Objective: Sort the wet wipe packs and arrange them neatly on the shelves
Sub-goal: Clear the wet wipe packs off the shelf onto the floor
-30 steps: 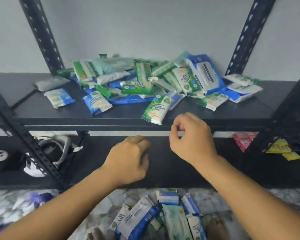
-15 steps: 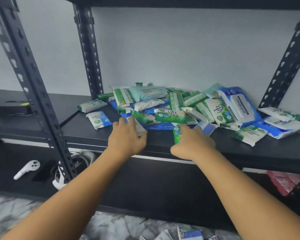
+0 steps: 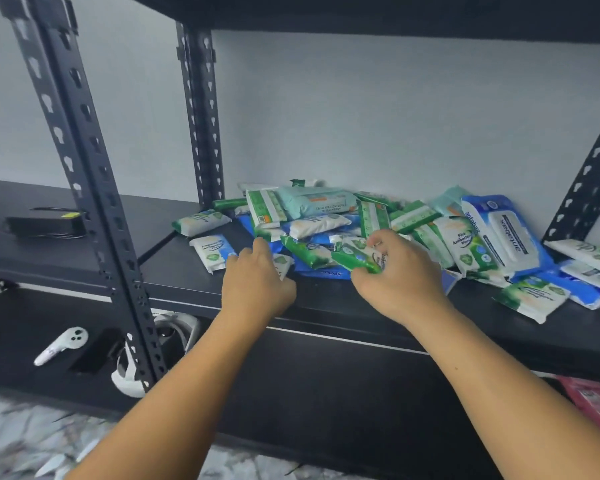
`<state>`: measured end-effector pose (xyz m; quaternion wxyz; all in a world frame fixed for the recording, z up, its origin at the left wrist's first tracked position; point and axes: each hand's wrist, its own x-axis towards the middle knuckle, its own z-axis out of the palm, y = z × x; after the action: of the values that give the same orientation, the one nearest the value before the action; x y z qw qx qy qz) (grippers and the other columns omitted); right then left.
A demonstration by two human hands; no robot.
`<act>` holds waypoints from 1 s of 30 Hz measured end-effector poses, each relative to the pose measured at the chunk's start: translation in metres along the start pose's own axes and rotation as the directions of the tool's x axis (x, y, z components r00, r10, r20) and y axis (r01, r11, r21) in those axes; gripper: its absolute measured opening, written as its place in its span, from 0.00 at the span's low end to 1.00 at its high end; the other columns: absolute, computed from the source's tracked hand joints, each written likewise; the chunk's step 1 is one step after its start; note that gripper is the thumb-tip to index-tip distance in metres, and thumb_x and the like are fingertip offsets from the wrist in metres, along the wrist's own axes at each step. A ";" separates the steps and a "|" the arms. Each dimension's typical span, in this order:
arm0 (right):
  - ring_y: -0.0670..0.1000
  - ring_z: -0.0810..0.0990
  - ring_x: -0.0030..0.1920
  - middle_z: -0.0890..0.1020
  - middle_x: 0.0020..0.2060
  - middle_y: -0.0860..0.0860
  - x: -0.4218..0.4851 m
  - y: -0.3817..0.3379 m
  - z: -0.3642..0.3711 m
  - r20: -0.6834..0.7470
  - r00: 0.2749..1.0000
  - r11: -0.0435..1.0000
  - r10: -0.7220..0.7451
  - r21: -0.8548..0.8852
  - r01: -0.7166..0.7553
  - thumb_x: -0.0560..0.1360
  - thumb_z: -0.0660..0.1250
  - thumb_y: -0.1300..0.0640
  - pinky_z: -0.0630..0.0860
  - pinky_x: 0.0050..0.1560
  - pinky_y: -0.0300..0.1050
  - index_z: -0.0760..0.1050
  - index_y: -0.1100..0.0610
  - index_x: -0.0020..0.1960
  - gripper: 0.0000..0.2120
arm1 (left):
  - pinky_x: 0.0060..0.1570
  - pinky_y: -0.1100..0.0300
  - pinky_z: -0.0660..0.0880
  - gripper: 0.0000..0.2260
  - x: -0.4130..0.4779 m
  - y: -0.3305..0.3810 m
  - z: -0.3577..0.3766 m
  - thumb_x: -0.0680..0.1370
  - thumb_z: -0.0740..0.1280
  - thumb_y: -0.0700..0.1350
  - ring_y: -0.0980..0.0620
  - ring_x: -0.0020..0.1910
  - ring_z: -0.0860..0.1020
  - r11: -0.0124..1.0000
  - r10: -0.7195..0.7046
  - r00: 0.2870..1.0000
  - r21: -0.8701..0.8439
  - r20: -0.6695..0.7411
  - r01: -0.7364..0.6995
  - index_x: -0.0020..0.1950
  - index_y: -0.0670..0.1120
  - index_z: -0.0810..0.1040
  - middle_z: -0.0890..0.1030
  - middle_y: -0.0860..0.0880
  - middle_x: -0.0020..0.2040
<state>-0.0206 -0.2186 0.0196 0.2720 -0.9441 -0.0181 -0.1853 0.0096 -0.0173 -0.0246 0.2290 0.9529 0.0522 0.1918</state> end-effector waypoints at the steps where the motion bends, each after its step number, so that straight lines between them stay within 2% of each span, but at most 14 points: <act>1: 0.53 0.76 0.58 0.77 0.53 0.43 0.009 -0.001 0.002 -0.018 0.999 0.999 -0.027 0.017 0.027 0.70 0.70 0.49 0.72 0.63 0.54 0.73 0.46 0.64 0.22 | 0.51 0.50 0.67 0.19 0.000 -0.002 -0.004 0.71 0.70 0.47 0.40 0.51 0.71 0.999 0.020 0.998 -0.040 -0.061 -0.022 0.57 0.44 0.69 0.77 0.43 0.52; 3: 0.54 0.75 0.62 0.78 0.60 0.45 0.029 -0.002 0.011 -0.009 0.999 0.998 -0.054 0.028 0.054 0.70 0.70 0.51 0.71 0.65 0.57 0.72 0.47 0.69 0.27 | 0.54 0.50 0.66 0.19 0.009 -0.007 -0.013 0.72 0.70 0.46 0.40 0.52 0.70 0.995 0.037 0.985 -0.084 -0.166 -0.051 0.59 0.43 0.70 0.75 0.44 0.53; 5: 0.55 0.74 0.64 0.77 0.64 0.47 0.048 -0.002 0.022 0.041 0.999 0.999 -0.033 -0.009 0.034 0.72 0.68 0.51 0.70 0.66 0.58 0.68 0.47 0.74 0.31 | 0.56 0.49 0.65 0.19 0.026 -0.015 -0.021 0.73 0.70 0.47 0.39 0.54 0.71 0.995 0.039 0.976 -0.083 -0.214 -0.058 0.60 0.42 0.70 0.76 0.43 0.54; 8: 0.56 0.66 0.72 0.68 0.72 0.50 0.068 -0.001 0.035 0.176 0.983 0.979 0.045 -0.205 -0.008 0.72 0.67 0.50 0.63 0.69 0.57 0.59 0.48 0.78 0.36 | 0.52 0.49 0.69 0.19 0.054 -0.033 -0.019 0.75 0.70 0.50 0.38 0.56 0.72 0.994 -0.051 0.980 -0.106 -0.194 0.031 0.61 0.43 0.70 0.78 0.42 0.56; 10: 0.57 0.63 0.73 0.66 0.71 0.53 0.076 -0.003 0.041 0.237 0.968 0.949 0.080 -0.317 -0.001 0.68 0.68 0.49 0.61 0.68 0.57 0.58 0.49 0.78 0.40 | 0.53 0.48 0.73 0.19 0.066 -0.044 -0.011 0.77 0.68 0.52 0.37 0.58 0.73 0.989 -0.119 0.978 -0.104 -0.173 0.102 0.63 0.44 0.70 0.78 0.41 0.56; 12: 0.58 0.64 0.71 0.68 0.69 0.53 0.082 -0.004 0.047 0.244 0.965 0.921 0.096 -0.389 0.007 0.65 0.69 0.49 0.62 0.66 0.57 0.57 0.51 0.76 0.42 | 0.57 0.47 0.73 0.21 0.073 -0.054 -0.002 0.77 0.66 0.50 0.37 0.63 0.71 0.984 -0.176 0.974 -0.021 -0.145 0.174 0.67 0.45 0.69 0.77 0.41 0.60; 15: 0.59 0.66 0.68 0.73 0.63 0.53 0.089 -0.008 0.053 0.231 0.968 0.893 0.100 -0.450 0.015 0.66 0.69 0.53 0.64 0.63 0.57 0.62 0.53 0.70 0.34 | 0.62 0.47 0.68 0.29 0.083 -0.067 0.007 0.74 0.66 0.51 0.38 0.68 0.66 0.950 -0.279 0.956 0.123 -0.086 0.288 0.71 0.42 0.64 0.72 0.40 0.68; 17: 0.58 0.68 0.65 0.75 0.55 0.53 0.091 -0.009 0.052 0.234 0.965 0.888 0.117 -0.460 0.003 0.66 0.68 0.54 0.65 0.62 0.57 0.67 0.53 0.63 0.26 | 0.63 0.48 0.69 0.38 0.089 -0.074 0.011 0.73 0.67 0.62 0.38 0.68 0.66 0.922 -0.344 0.936 0.162 -0.072 0.352 0.73 0.39 0.61 0.70 0.38 0.69; 19: 0.58 0.69 0.62 0.73 0.48 0.51 0.093 -0.009 0.047 0.243 0.961 0.891 0.131 -0.454 -0.006 0.65 0.67 0.54 0.67 0.60 0.55 0.70 0.52 0.54 0.18 | 0.62 0.49 0.70 0.48 0.093 -0.078 0.012 0.71 0.65 0.73 0.39 0.67 0.68 0.895 -0.382 0.922 0.225 -0.056 0.385 0.74 0.37 0.62 0.73 0.39 0.67; 21: 0.58 0.72 0.56 0.76 0.44 0.50 0.094 -0.008 0.042 0.250 0.957 0.901 0.146 -0.432 -0.025 0.63 0.67 0.54 0.70 0.55 0.52 0.73 0.52 0.49 0.15 | 0.61 0.50 0.70 0.46 0.096 -0.082 0.010 0.72 0.64 0.73 0.40 0.66 0.69 0.880 -0.387 0.921 0.278 -0.046 0.384 0.73 0.36 0.65 0.74 0.39 0.65; 23: 0.56 0.75 0.50 0.78 0.42 0.50 0.094 -0.006 0.041 0.244 0.957 0.913 0.155 -0.406 -0.045 0.61 0.69 0.53 0.71 0.47 0.48 0.74 0.53 0.46 0.14 | 0.61 0.50 0.70 0.37 0.101 -0.085 0.006 0.73 0.66 0.63 0.40 0.66 0.70 0.889 -0.384 0.923 0.270 -0.005 0.371 0.72 0.38 0.67 0.73 0.40 0.65; 25: 0.56 0.75 0.48 0.77 0.43 0.51 0.092 -0.003 0.043 0.233 0.961 0.916 0.146 -0.398 -0.042 0.61 0.70 0.53 0.71 0.42 0.47 0.73 0.54 0.43 0.12 | 0.59 0.51 0.71 0.33 0.107 -0.087 0.003 0.71 0.66 0.57 0.41 0.64 0.71 0.903 -0.387 0.920 0.231 0.067 0.363 0.70 0.39 0.68 0.76 0.42 0.63; 28: 0.57 0.71 0.54 0.71 0.49 0.52 0.089 -0.003 0.048 0.209 0.973 0.916 0.103 -0.401 -0.011 0.62 0.69 0.53 0.76 0.49 0.50 0.71 0.56 0.43 0.13 | 0.57 0.51 0.73 0.33 0.114 -0.086 0.000 0.69 0.67 0.61 0.41 0.61 0.73 0.913 -0.383 0.906 0.223 0.178 0.342 0.69 0.42 0.71 0.77 0.43 0.61; 30: 0.57 0.71 0.55 0.70 0.48 0.52 0.086 -0.007 0.048 0.194 0.978 0.915 0.077 -0.403 0.008 0.62 0.68 0.53 0.77 0.52 0.52 0.71 0.56 0.42 0.12 | 0.56 0.51 0.73 0.36 0.114 -0.086 -0.003 0.66 0.69 0.66 0.41 0.61 0.73 0.910 -0.393 0.893 0.233 0.220 0.343 0.67 0.44 0.73 0.78 0.44 0.61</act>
<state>0.0747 -0.1935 0.0161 0.0723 -0.9940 0.0091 -0.0817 0.1129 0.0822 -0.0228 0.1750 0.9597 0.2195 0.0115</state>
